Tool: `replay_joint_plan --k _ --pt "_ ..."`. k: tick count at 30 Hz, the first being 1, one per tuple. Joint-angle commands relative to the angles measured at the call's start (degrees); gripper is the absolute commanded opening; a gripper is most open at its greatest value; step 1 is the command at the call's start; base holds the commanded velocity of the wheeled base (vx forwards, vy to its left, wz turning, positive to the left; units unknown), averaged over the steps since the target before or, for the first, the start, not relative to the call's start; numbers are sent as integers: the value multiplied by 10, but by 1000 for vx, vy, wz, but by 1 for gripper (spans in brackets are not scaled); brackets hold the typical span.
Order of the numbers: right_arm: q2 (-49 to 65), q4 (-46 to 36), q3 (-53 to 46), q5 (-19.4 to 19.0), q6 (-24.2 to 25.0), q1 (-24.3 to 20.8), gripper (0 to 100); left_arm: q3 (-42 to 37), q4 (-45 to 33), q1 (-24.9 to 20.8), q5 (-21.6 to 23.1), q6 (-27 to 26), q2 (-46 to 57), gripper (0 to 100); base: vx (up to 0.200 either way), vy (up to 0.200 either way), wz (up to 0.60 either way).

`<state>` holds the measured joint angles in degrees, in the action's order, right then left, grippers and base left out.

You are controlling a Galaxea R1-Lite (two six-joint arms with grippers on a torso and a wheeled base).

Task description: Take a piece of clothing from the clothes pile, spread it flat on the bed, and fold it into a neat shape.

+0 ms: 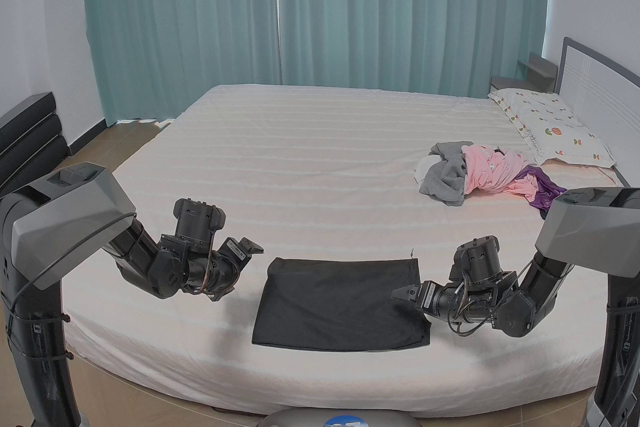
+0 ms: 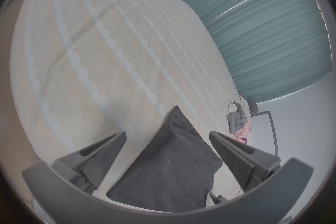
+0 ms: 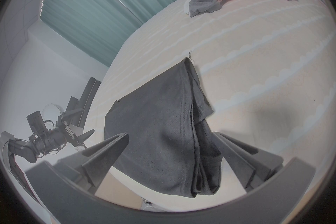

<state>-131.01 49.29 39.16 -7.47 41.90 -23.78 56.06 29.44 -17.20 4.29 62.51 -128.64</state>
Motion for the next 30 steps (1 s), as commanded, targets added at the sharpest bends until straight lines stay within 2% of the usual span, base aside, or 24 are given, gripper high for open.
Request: replay_joint_plan --k 1,17,23,30 --pt "-9 -3 3 2 -1 -8 100 -2 0 -1 0 0 -3 100 0 0 0" --pt "11 3 -46 -1 -37 -20 100 -2 0 -1 0 -2 -4 100 0 0 0" --pt "10 4 -45 0 -38 -42 100 -2 0 -1 0 -2 -4 100 0 0 0" --pt "10 4 -44 4 -39 -44 100 -2 0 -1 0 -2 -4 100 0 0 0"
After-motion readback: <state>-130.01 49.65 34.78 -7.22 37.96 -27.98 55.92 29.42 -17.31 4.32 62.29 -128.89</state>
